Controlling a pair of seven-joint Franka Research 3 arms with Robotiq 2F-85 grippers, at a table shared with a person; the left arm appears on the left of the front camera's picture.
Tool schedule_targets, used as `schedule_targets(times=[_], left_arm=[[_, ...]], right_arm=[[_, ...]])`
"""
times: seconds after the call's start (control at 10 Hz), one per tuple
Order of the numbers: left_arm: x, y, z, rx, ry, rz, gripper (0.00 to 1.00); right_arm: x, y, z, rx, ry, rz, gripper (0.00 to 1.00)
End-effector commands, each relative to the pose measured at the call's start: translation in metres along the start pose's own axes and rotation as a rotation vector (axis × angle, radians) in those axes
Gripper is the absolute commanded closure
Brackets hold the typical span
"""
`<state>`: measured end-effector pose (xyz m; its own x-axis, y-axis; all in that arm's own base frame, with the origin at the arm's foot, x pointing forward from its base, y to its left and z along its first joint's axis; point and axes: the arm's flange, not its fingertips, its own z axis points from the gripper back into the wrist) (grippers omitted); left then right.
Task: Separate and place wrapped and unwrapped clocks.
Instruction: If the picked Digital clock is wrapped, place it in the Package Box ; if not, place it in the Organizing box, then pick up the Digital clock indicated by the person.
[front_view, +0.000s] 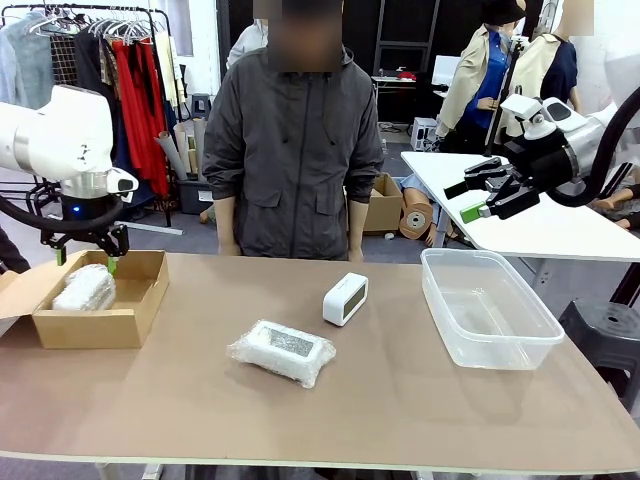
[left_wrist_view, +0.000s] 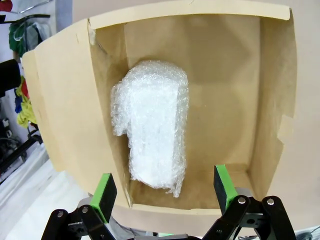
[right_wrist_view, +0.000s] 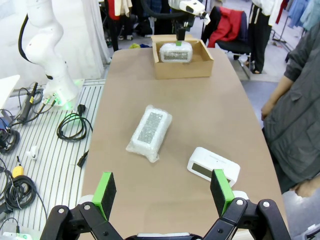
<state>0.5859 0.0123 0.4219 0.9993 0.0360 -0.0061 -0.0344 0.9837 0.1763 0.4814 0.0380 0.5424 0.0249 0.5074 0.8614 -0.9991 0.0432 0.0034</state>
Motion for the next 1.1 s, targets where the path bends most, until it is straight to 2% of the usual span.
schedule_targets(times=[0.0, 0.8, 1.0], left_arm=[[0.002, 0.0, -0.002, 0.009, -0.004, 0.006, 0.0], [0.001, -0.001, -0.004, 0.001, 0.005, -0.001, 0.0], [-0.007, 0.005, 0.013, -0.07, -0.024, -0.136, 0.0]], right_arm=[[0.002, 0.0, 0.0, 0.001, -0.007, 0.005, 0.0], [0.002, 0.0, 0.0, 0.001, -0.007, 0.005, 0.0], [0.002, 0.0, 0.0, 0.001, -0.007, 0.005, 0.0]])
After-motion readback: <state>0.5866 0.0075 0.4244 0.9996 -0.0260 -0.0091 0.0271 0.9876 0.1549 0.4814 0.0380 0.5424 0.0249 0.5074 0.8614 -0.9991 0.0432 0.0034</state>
